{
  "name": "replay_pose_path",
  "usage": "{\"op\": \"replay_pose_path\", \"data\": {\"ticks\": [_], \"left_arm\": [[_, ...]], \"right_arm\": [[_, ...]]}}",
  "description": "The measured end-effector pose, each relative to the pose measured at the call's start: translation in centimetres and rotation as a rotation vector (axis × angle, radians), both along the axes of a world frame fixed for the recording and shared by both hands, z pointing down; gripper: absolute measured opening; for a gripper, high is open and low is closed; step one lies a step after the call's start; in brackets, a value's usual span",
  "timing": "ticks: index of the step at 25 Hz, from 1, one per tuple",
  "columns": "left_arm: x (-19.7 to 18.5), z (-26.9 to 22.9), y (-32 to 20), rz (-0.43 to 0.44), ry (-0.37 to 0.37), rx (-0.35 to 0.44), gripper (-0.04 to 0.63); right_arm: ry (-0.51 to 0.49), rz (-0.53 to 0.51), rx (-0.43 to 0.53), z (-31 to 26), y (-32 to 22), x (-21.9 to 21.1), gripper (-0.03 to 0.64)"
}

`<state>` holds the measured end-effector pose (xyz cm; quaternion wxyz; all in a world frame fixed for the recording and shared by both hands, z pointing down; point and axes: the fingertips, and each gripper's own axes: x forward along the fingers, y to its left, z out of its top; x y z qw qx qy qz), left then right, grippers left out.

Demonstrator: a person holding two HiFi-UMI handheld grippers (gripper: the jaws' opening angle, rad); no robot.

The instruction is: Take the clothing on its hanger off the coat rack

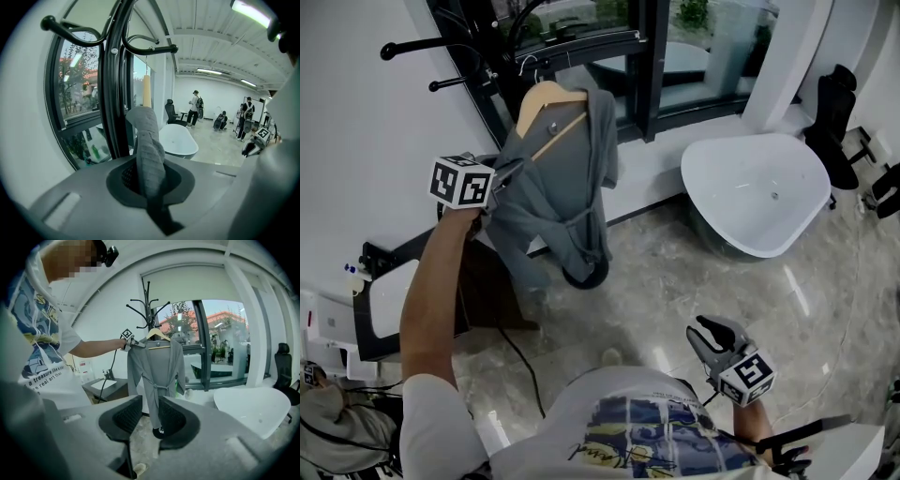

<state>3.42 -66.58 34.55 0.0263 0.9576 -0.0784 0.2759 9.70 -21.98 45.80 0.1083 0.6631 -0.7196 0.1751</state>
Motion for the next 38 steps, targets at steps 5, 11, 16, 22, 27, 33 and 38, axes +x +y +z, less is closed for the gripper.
{"op": "replay_pose_path", "data": {"ticks": [5,11,16,22,27,33,38], "left_arm": [[0.6,-1.6,1.2,-0.001,0.023,0.014,-0.001],[0.4,-3.6,3.5,0.004,0.053,0.028,0.000],[0.8,-3.6,6.3,0.010,0.052,0.023,0.000],[1.2,-4.6,12.7,-0.005,0.038,0.042,0.000],[1.3,-3.5,15.3,0.015,0.054,0.010,0.000],[-0.7,-3.6,23.7,0.031,0.077,0.019,0.000],[-3.5,-3.1,31.4,0.040,0.103,0.039,0.000]], "right_arm": [[-0.018,0.003,0.004,0.3,1.3,0.9,0.109],[-0.063,0.004,0.037,-0.6,2.7,1.8,0.109],[-0.053,-0.018,0.051,-0.5,4.3,2.2,0.109],[-0.045,-0.041,0.071,-1.3,9.2,3.8,0.109],[-0.020,-0.050,0.054,-1.4,9.9,5.0,0.109],[-0.018,-0.089,0.050,-1.0,13.3,5.2,0.109],[-0.004,-0.132,0.048,0.4,15.8,4.4,0.107]]}}
